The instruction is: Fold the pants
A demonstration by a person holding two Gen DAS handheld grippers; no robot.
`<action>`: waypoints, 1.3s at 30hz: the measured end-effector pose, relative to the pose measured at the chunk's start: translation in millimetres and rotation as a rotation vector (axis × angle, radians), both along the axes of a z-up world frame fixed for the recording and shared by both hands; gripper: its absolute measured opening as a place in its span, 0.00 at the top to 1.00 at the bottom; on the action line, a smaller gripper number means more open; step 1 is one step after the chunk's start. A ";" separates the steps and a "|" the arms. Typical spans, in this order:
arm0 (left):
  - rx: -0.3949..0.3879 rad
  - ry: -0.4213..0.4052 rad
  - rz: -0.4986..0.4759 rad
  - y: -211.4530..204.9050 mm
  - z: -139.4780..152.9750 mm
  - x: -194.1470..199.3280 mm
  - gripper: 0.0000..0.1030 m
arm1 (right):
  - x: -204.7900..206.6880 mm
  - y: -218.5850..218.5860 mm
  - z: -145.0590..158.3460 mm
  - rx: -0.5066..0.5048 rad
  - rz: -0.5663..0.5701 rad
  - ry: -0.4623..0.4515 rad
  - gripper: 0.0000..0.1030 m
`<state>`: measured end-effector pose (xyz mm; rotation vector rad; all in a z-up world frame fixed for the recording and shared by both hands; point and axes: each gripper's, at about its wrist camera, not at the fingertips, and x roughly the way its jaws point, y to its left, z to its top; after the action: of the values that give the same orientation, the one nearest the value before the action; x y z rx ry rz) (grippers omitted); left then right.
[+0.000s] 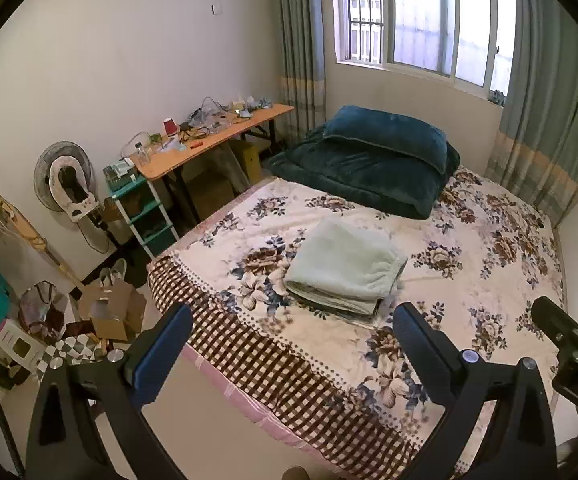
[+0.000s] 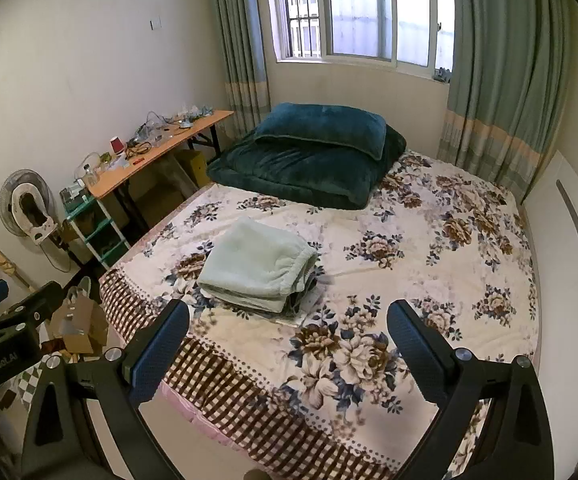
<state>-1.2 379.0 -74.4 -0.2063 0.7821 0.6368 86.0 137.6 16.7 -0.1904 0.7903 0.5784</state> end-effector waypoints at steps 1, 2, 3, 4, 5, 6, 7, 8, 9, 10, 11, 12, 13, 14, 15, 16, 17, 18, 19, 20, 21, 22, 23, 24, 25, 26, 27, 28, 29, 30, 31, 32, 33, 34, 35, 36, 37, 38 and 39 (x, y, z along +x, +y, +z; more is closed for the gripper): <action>0.001 -0.002 0.000 1.0 1.5 -0.2 0.00 | -1.4 1.3 2.0 0.002 0.001 -0.002 0.02; 0.001 -0.006 -0.001 0.9 3.1 -0.7 0.00 | -2.1 0.3 3.1 0.003 0.002 -0.007 0.02; 0.004 -0.010 -0.002 0.7 5.0 -1.2 0.00 | -3.3 1.1 5.1 0.005 0.003 -0.011 0.02; 0.007 -0.011 0.000 0.9 5.5 -1.2 0.00 | -4.4 1.6 6.8 0.007 0.005 -0.013 0.02; 0.009 -0.014 0.000 0.4 6.6 -1.7 0.00 | -5.4 0.9 7.5 0.009 0.006 -0.017 0.02; 0.007 -0.016 -0.003 0.1 7.3 -2.2 0.00 | -6.8 1.6 8.5 0.010 0.008 -0.018 0.02; 0.007 -0.017 -0.002 0.9 7.1 -2.2 0.00 | -7.6 2.3 9.7 0.010 0.010 -0.019 0.02; 0.006 -0.017 -0.003 1.2 7.4 -2.0 0.00 | -7.7 2.7 9.2 0.010 0.009 -0.018 0.02; 0.005 -0.016 -0.006 1.2 7.8 -1.6 0.00 | -7.9 3.2 8.8 0.009 0.008 -0.017 0.02; 0.007 -0.015 -0.005 0.6 7.2 -1.3 0.00 | -8.0 3.8 8.4 0.008 0.006 -0.017 0.02; 0.009 -0.015 -0.005 0.3 7.5 -1.3 0.00 | -8.7 2.9 8.2 0.009 0.006 -0.014 0.02; 0.009 -0.013 -0.008 0.1 7.6 -0.6 0.00 | -8.5 2.3 8.7 0.008 0.008 -0.011 0.02; 0.010 -0.011 -0.007 -1.9 6.9 -2.1 0.00 | -10.0 2.7 9.1 0.006 0.012 -0.009 0.02; 0.010 -0.009 -0.006 -2.4 6.7 -2.2 0.00 | -10.7 2.0 9.0 0.004 0.013 -0.008 0.02; 0.012 -0.008 -0.005 -3.5 6.2 -3.3 0.00 | -11.7 1.0 8.7 0.002 0.013 -0.006 0.02; 0.012 -0.006 -0.003 -4.9 5.1 -4.6 0.00 | -13.0 -0.1 8.2 0.000 0.014 -0.005 0.02; 0.012 -0.003 -0.003 -5.2 4.3 -3.7 0.00 | -14.0 -1.0 7.9 -0.001 0.015 -0.002 0.02; 0.011 -0.001 -0.004 -5.6 3.4 -2.4 0.00 | -13.9 -2.1 7.7 -0.003 0.016 0.001 0.02; 0.010 0.001 -0.003 -6.8 1.9 -3.4 0.00 | -11.7 -3.5 8.2 -0.005 0.018 0.003 0.02; 0.008 0.003 -0.002 -7.1 1.1 -3.1 0.00 | -12.1 -4.5 8.0 -0.007 0.019 0.005 0.02; 0.004 0.005 -0.003 -7.6 0.6 -3.2 0.00 | -12.6 -4.9 8.3 -0.008 0.019 0.006 0.02; 0.004 0.005 -0.004 -7.6 0.0 -3.6 0.00 | -11.9 -5.7 8.7 -0.010 0.020 0.007 0.02; 0.007 0.007 -0.002 -8.2 -0.2 -4.0 0.00 | -11.5 -4.5 8.5 -0.008 0.018 0.005 0.02; 0.006 0.007 -0.002 -8.8 -0.3 -5.0 0.00 | -11.8 -4.6 8.7 -0.008 0.018 0.005 0.02; 0.004 0.007 -0.003 -9.0 -0.6 -5.6 0.00 | -11.5 -3.9 8.7 -0.007 0.018 0.006 0.02; 0.003 0.007 -0.001 -9.6 -0.6 -6.1 0.00 | -12.3 -4.5 8.7 -0.008 0.020 0.006 0.02; 0.004 0.006 -0.001 -10.3 -0.5 -6.8 0.00 | -11.8 -3.7 8.9 -0.007 0.018 0.006 0.02; 0.003 0.006 -0.005 -8.9 -0.9 -6.1 0.00 | -12.1 -3.7 9.1 -0.010 0.018 0.004 0.02; 0.002 0.005 -0.006 -9.2 -0.8 -6.7 0.00 | -11.4 -2.3 9.1 -0.009 0.015 0.003 0.02; 0.004 0.004 -0.005 -9.5 -0.7 -7.6 0.00 | -10.8 -4.3 8.9 -0.008 0.018 0.003 0.02; 0.003 0.004 -0.005 -9.6 -1.4 -8.7 0.00 | -10.7 -4.7 8.8 -0.008 0.019 0.004 0.02; 0.002 0.004 -0.005 -9.7 -1.3 -9.0 0.00 | -10.7 -4.4 8.8 -0.009 0.019 0.004 0.02; 0.000 0.003 -0.004 -9.8 -1.2 -9.6 0.00 | -11.0 -4.9 9.0 -0.009 0.018 0.002 0.02; 0.001 0.003 -0.005 -9.1 -1.2 -8.0 0.00 | -10.6 -4.4 9.2 -0.008 0.017 0.002 0.02; 0.001 0.001 -0.006 -9.9 -0.9 -8.5 0.00 | -11.1 -5.6 9.6 -0.007 0.017 -0.002 0.02; 0.000 0.000 -0.006 -11.1 -0.5 -9.3 0.00 | -10.3 -6.4 9.8 -0.008 0.022 -0.002 0.02; 0.001 0.000 -0.006 -11.4 -0.5 -9.5 0.00 | -9.8 -7.4 10.0 -0.008 0.026 -0.002 0.02; 0.002 0.000 -0.007 -11.8 -0.3 -9.6 0.00 | -9.9 -7.4 9.9 -0.007 0.026 -0.001 0.02; 0.006 0.001 -0.008 -12.1 -0.3 -9.6 0.00 | -10.4 -8.4 10.0 -0.006 0.026 -0.002 0.02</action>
<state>-10.8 367.0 -74.8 -0.1976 0.7816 0.6317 75.6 129.2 26.7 -0.2068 0.7882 0.6004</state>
